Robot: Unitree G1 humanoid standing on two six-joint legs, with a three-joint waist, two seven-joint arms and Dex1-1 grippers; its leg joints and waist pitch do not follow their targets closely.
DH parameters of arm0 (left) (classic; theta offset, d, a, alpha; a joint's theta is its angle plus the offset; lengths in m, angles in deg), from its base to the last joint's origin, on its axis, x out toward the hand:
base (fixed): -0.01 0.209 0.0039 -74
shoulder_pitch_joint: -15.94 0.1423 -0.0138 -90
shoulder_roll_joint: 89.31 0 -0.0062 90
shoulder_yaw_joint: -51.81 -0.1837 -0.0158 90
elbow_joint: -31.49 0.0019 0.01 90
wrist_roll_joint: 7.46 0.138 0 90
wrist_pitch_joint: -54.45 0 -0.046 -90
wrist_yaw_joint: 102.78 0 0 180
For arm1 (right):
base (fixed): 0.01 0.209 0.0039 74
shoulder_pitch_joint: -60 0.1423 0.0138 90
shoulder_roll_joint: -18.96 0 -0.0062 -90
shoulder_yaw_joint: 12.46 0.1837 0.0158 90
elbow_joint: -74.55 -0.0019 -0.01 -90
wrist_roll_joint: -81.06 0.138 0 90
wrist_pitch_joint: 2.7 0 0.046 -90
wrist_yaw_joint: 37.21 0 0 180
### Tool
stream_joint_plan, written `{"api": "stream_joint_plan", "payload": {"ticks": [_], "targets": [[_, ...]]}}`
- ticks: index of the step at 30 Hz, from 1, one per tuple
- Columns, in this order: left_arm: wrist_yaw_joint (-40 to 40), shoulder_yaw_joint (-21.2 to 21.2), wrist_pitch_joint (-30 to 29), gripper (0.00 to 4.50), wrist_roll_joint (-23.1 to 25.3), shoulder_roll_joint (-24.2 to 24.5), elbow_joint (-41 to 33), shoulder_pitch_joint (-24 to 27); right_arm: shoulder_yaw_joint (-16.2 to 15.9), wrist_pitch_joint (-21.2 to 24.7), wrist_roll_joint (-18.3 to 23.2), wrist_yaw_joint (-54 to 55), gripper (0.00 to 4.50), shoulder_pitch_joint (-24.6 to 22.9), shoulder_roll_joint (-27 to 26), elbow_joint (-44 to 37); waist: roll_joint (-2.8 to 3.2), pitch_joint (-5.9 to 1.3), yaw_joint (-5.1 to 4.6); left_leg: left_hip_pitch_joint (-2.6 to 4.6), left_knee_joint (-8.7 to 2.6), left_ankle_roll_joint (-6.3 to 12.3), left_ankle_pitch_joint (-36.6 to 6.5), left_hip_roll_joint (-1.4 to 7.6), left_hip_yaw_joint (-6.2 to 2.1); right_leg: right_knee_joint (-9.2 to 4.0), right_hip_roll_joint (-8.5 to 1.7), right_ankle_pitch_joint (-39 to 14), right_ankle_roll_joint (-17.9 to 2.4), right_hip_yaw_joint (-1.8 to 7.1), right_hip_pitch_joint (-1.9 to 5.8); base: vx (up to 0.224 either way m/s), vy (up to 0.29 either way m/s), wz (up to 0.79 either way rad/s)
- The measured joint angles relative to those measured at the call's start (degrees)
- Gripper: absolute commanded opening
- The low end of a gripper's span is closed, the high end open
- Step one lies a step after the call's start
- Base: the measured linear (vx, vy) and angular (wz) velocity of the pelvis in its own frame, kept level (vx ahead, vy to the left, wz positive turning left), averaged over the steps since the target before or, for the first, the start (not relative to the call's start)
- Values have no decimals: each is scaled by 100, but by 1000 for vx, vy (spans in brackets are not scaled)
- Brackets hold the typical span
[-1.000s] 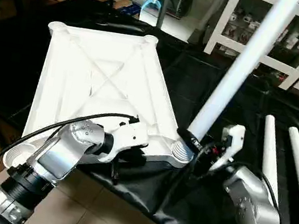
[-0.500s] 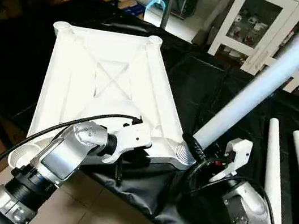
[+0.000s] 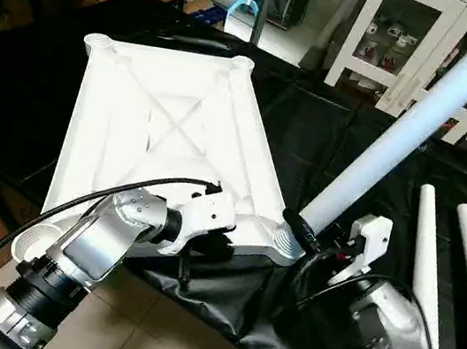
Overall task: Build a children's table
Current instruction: Pick table leg
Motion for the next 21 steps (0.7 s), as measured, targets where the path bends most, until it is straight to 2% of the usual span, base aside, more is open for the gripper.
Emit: {"api": "stream_joint_plan", "payload": {"ticks": [8, 21], "targets": [[-9, -24, 1, 0, 4, 12, 22, 0, -150, 23, -248, -114, 190, 83, 167, -1, -58, -40, -3, 4, -6, -1, 0, 0, -2, 0, 0, -10, 16, -1, 1, 0, 0, 0], [-50, -25, 1, 0, 4, 6, 27, 1, -128, 21, -249, -36, 189, 82, 139, 7, -64, -43, -6, 4, -7, -2, 0, 0, -2, -2, 1, -19, 32, 0, -1, 0, 0, 0]]}}
